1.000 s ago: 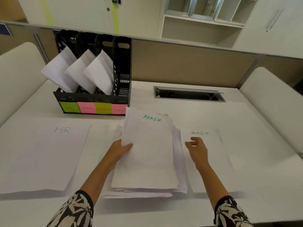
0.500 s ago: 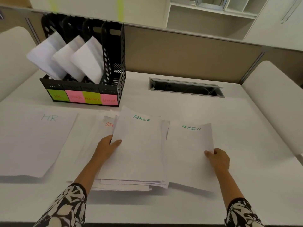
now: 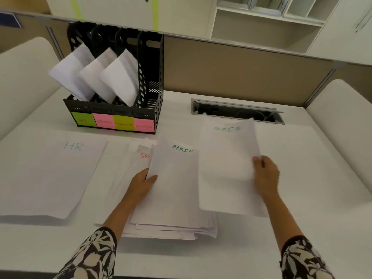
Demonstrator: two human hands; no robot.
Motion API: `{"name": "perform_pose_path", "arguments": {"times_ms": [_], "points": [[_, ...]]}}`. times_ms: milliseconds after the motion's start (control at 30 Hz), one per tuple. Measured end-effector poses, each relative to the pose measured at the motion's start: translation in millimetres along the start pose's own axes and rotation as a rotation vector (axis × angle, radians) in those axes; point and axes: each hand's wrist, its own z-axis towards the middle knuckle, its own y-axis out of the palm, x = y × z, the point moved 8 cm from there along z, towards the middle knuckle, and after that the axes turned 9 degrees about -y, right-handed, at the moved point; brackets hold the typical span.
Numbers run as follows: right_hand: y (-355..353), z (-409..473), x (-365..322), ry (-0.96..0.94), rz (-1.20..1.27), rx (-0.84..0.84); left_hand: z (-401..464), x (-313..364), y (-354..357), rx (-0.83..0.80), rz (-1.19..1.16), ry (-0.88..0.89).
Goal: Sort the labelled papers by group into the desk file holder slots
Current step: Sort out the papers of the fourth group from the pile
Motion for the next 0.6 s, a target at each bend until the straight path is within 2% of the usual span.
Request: {"name": "perform_pose_path", "arguments": {"times_ms": [133, 267, 467, 600], "points": [[80.1, -43.7, -27.3, 0.003, 0.057, -0.265, -2.6, -1.5, 2.5, -0.052, -0.074, -0.041], [122.8, -75.1, -33.0, 0.064, 0.055, -0.373, 1.0, -4.9, 1.3, -0.058, -0.194, -0.185], [131.9, -82.8, -29.5, 0.103, 0.063, -0.387, 0.1, 0.2, 0.3, -0.091, -0.104, -0.076], [110.6, -72.6, -19.3, 0.168, 0.218, -0.221, -4.6, 11.3, 4.3, -0.202, -0.250, -0.075]]}}
